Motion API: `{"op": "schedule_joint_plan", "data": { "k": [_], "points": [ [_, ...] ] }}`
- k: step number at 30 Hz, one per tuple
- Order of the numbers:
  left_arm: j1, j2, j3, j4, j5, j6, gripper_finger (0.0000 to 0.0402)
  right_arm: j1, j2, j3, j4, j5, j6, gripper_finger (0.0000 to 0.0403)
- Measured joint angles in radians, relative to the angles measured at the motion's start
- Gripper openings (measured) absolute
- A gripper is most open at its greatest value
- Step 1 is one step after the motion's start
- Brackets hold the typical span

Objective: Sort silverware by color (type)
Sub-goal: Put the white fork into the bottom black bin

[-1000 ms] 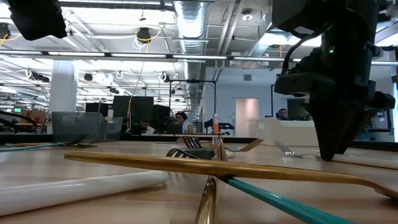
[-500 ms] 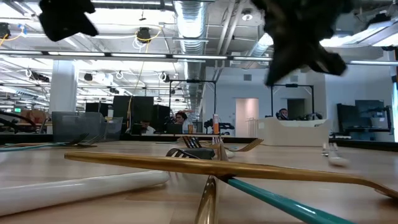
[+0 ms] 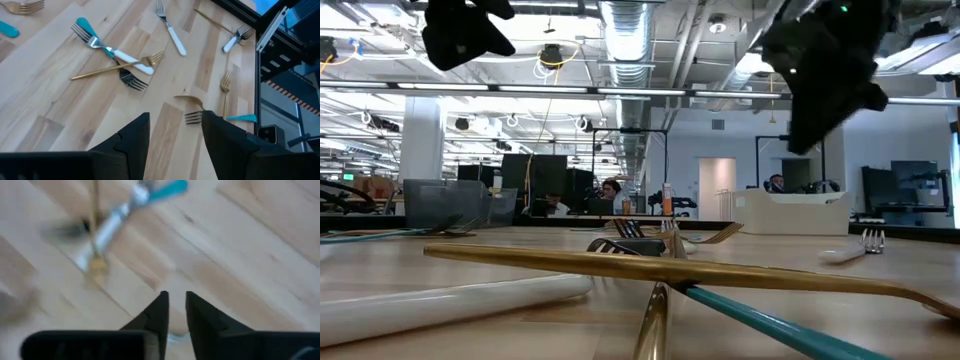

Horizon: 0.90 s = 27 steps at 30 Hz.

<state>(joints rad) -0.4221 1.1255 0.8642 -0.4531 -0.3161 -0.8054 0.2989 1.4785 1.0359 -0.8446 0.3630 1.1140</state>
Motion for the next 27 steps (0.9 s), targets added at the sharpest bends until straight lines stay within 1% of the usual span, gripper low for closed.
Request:
{"op": "schedule_joint_plan", "data": {
  "k": [3, 6, 9, 12, 14, 17, 21, 24, 27],
  "points": [
    [0.0, 0.0, 0.0, -0.002, -0.002, 0.001, 0.0167, -0.026, 0.003, 0.0, -0.142, -0.069, -0.061, 0.0128],
    [0.005, 0.0, 0.0, -0.007, -0.021, 0.026, 0.0167, -0.097, 0.016, -0.028, -0.249, -0.158, -0.045, 0.0159],
    [0.025, 0.0, 0.0, -0.003, -0.043, 0.031, 0.0167, -0.177, 0.006, -0.087, -0.194, -0.256, -0.12, 0.0189],
    [0.041, 0.0, 0.0, -0.003, -0.047, -0.001, 0.0167, -0.246, -0.024, -0.154, -0.061, -0.384, -0.253, 0.0211],
    [0.045, 0.0, 0.0, -0.003, -0.046, -0.026, 0.0167, -0.286, -0.021, -0.187, -0.026, -0.445, -0.312, 0.0217],
    [0.046, 0.0, 0.0, -0.003, -0.049, -0.048, 0.0167, -0.321, -0.01, -0.219, -0.045, -0.46, -0.372, 0.0217],
    [0.045, 0.0, 0.0, -0.005, -0.069, -0.065, 0.0167, -0.349, -0.007, -0.26, 0.03, -0.526, -0.429, 0.021],
    [0.049, 0.0, 0.0, -0.005, -0.114, -0.067, 0.0167, -0.36, -0.004, -0.292, 0.079, -0.568, -0.443, 0.0204],
    [0.062, 0.0, 0.0, -0.005, -0.159, -0.067, 0.0167, -0.368, -0.004, -0.309, 0.133, -0.575, -0.442, 0.0193]
  ]
}}
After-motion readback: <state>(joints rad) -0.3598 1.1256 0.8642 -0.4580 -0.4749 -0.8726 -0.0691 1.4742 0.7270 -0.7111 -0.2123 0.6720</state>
